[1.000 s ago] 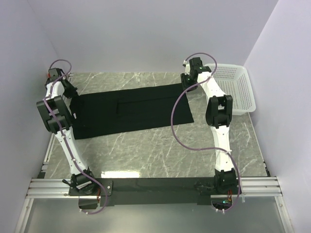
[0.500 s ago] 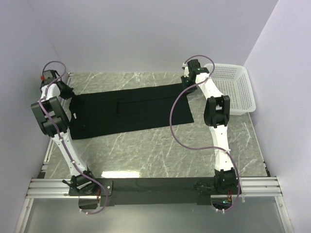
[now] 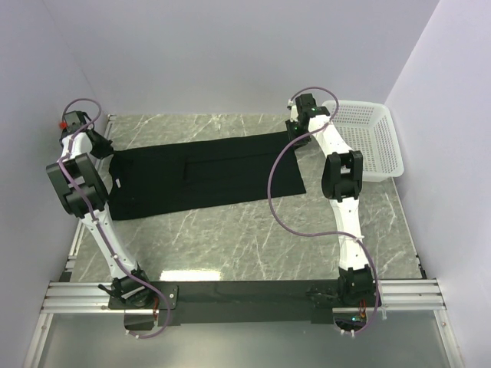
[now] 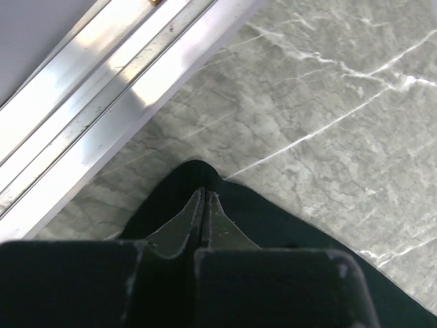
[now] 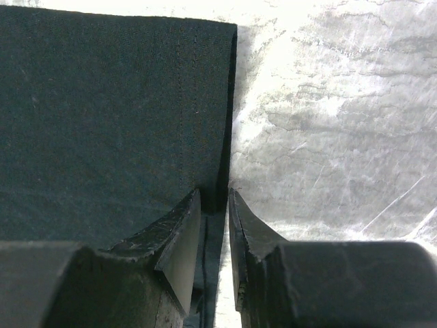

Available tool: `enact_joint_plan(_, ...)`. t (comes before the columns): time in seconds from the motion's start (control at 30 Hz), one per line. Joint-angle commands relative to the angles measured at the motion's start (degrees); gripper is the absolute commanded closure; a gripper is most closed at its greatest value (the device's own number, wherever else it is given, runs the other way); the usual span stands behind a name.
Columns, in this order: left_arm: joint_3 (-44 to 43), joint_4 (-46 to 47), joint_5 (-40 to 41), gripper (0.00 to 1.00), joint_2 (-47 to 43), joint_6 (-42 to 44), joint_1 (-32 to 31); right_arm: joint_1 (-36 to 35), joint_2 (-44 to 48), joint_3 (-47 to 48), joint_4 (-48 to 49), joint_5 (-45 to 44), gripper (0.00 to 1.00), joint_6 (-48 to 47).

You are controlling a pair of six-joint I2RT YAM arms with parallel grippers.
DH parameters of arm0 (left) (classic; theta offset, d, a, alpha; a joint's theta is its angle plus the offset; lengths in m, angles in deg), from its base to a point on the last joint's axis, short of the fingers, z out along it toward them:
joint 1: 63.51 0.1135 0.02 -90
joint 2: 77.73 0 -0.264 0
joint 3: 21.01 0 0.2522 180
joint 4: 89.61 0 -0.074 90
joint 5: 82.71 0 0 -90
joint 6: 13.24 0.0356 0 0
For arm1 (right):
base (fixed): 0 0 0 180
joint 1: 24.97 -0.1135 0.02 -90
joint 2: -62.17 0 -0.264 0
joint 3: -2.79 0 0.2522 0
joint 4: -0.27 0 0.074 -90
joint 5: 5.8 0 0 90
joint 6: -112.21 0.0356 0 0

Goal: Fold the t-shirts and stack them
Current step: Fold the tshirt

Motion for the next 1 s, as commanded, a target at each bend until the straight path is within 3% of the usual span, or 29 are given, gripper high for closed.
enact_joint_plan(0.0,-2.7,-1.7,6.2,0.99,-1.1,-3.9,3.0,-0.5,-1.2,1.6,-1.6,-1.5,0.7,0.2)
enact_joint_plan(0.13,-4.2,-1.8,5.9,0.79,-1.0,-3.4,2.9,-0.5,-0.9,1.0,-1.0,-1.4,0.69,0.1)
enact_joint_plan(0.27,-2.7,0.6,5.3,0.68,-4.4,-2.0,3.0,-0.5,0.9,-2.7,0.9,-1.0,0.65,-0.6)
enact_joint_plan(0.43,-0.2,1.3,4.1,0.64,-10.6,2.1,3.0,-0.3,4.5,-5.8,4.5,-1.1,0.58,-2.2)
enact_joint_plan(0.63,3.1,-2.9,11.4,0.57,-16.1,6.7,3.2,-0.4,8.0,-6.2,5.8,0.5,0.52,-4.2)
enact_joint_plan(0.77,7.5,-2.6,10.7,0.57,-21.9,7.3,3.2,-0.4,12.8,-9.6,7.9,2.9,0.45,-7.2)
enact_joint_plan(0.97,28.0,1.6,4.4,0.56,-37.2,4.3,3.2,-0.4,21.2,-17.2,11.5,11.6,0.4,-16.7)
